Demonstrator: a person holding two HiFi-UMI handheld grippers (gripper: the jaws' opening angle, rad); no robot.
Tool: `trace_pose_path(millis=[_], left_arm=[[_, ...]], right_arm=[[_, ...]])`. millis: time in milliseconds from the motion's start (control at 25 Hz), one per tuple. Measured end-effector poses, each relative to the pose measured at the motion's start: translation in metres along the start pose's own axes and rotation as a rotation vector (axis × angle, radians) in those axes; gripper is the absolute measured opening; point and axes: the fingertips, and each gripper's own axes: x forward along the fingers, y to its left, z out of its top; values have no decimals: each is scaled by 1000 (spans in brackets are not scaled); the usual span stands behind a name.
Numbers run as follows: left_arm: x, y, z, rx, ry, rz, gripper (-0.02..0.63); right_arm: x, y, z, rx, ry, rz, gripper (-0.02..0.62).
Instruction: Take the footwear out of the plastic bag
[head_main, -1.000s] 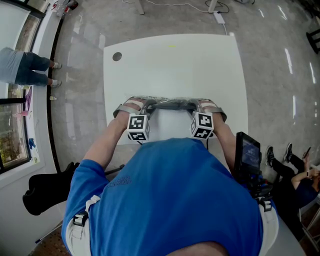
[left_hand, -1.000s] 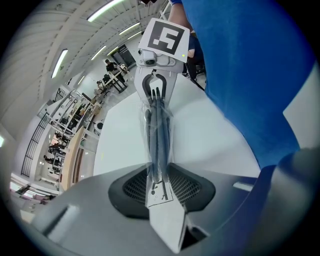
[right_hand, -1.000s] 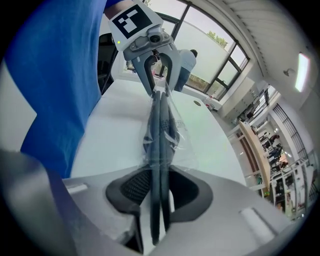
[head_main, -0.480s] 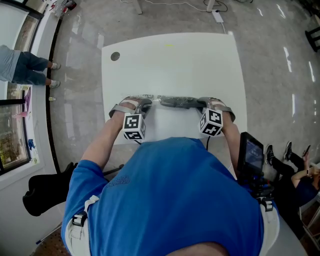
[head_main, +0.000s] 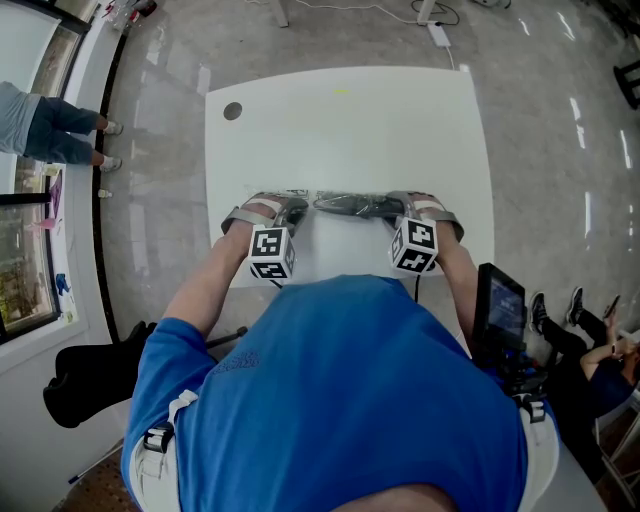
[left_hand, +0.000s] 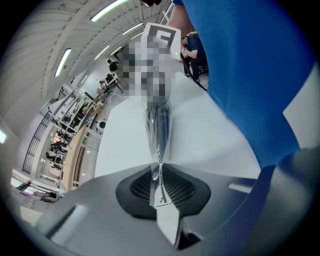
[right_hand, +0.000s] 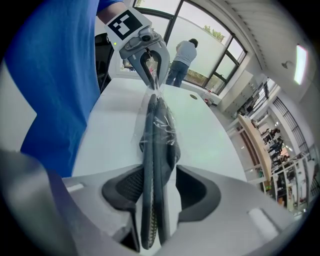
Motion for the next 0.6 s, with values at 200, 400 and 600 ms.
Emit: trace_pose_path(millis=[200, 400, 600], left_arm=[[-1, -1, 0, -6, 2, 1, 25], [0, -2, -7, -14, 16, 12, 23], [2, -3, -18, -28, 36, 24, 23]], right_arm=[[6, 5, 10, -27, 3, 4, 161], [2, 1, 5, -15, 10, -11, 106], [1, -1, -8, 8, 20, -15, 98]])
